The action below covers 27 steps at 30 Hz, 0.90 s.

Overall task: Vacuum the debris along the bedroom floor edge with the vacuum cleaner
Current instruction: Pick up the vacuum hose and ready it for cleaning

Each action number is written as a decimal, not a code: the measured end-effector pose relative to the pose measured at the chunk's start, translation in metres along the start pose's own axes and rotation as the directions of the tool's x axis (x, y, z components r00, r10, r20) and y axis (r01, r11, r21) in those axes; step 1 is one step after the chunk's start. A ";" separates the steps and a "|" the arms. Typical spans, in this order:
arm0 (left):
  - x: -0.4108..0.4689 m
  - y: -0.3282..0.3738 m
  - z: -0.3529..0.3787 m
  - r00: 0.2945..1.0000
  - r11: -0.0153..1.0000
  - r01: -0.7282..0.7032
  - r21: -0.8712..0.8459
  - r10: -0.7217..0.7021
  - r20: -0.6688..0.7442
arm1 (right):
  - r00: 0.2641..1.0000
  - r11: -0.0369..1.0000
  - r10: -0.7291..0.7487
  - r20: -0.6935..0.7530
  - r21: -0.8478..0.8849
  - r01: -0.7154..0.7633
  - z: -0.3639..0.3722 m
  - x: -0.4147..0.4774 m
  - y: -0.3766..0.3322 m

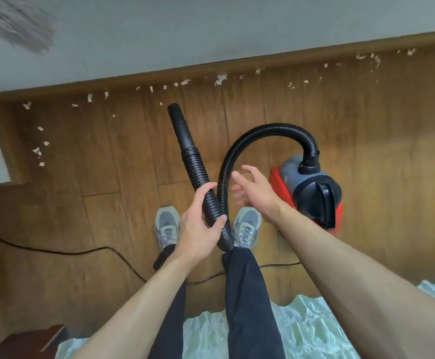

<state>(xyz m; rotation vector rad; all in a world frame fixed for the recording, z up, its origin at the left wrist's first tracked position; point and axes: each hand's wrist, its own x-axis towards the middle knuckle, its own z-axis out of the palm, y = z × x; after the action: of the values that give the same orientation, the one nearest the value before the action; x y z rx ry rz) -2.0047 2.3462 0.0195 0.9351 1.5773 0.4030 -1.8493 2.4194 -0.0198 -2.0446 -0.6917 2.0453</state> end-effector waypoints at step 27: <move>0.025 -0.038 0.145 0.986 0.984 0.167 0.067 -0.165 -0.029 | 0.867 0.497 0.466 -0.175 0.863 -0.093 -0.177 0.022 0.211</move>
<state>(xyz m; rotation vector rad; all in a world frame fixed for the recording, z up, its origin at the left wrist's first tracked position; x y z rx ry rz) -1.8810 2.3062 -0.0592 0.8465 1.6852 0.2436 -1.6341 2.2796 -0.1229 -1.8624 0.6790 1.4830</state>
